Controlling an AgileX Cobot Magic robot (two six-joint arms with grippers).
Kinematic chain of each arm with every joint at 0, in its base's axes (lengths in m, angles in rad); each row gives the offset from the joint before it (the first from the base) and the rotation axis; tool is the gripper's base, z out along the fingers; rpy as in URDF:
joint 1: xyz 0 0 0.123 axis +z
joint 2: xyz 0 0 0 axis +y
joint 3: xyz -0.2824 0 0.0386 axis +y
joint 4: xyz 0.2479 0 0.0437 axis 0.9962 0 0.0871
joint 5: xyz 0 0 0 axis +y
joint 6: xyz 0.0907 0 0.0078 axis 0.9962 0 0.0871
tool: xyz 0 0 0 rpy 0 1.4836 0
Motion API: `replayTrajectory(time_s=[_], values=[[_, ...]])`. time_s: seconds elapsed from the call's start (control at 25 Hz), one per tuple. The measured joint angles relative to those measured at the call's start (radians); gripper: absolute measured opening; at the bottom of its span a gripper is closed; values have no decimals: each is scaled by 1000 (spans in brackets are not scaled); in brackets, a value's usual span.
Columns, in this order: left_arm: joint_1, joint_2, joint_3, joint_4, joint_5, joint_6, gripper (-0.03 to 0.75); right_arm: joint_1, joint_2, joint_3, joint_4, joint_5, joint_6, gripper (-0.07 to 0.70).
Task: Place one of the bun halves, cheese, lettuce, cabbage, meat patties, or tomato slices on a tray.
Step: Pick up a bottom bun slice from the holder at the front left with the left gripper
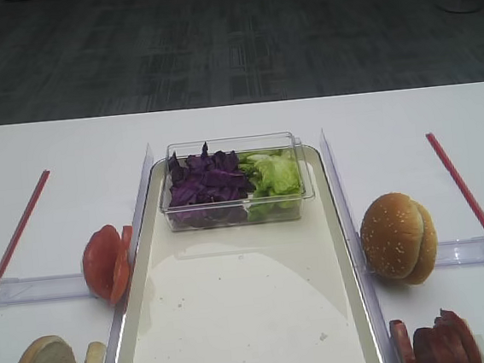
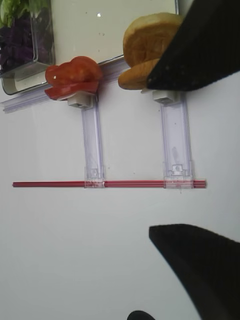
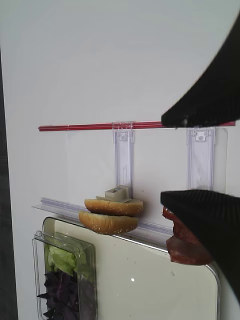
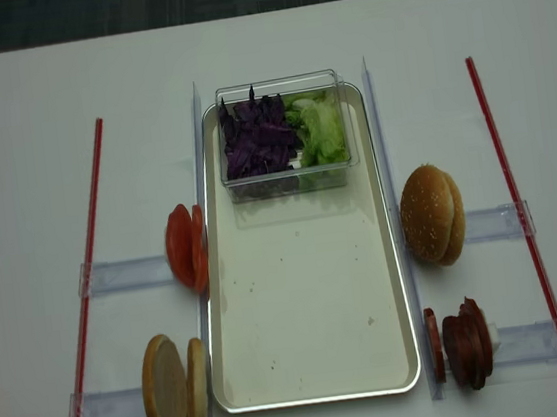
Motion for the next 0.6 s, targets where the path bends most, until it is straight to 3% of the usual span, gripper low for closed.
replayTrajectory(time_s=[0.6], values=[[0,0,0,0,0,0,520,0,0,0,0,0,0,337]])
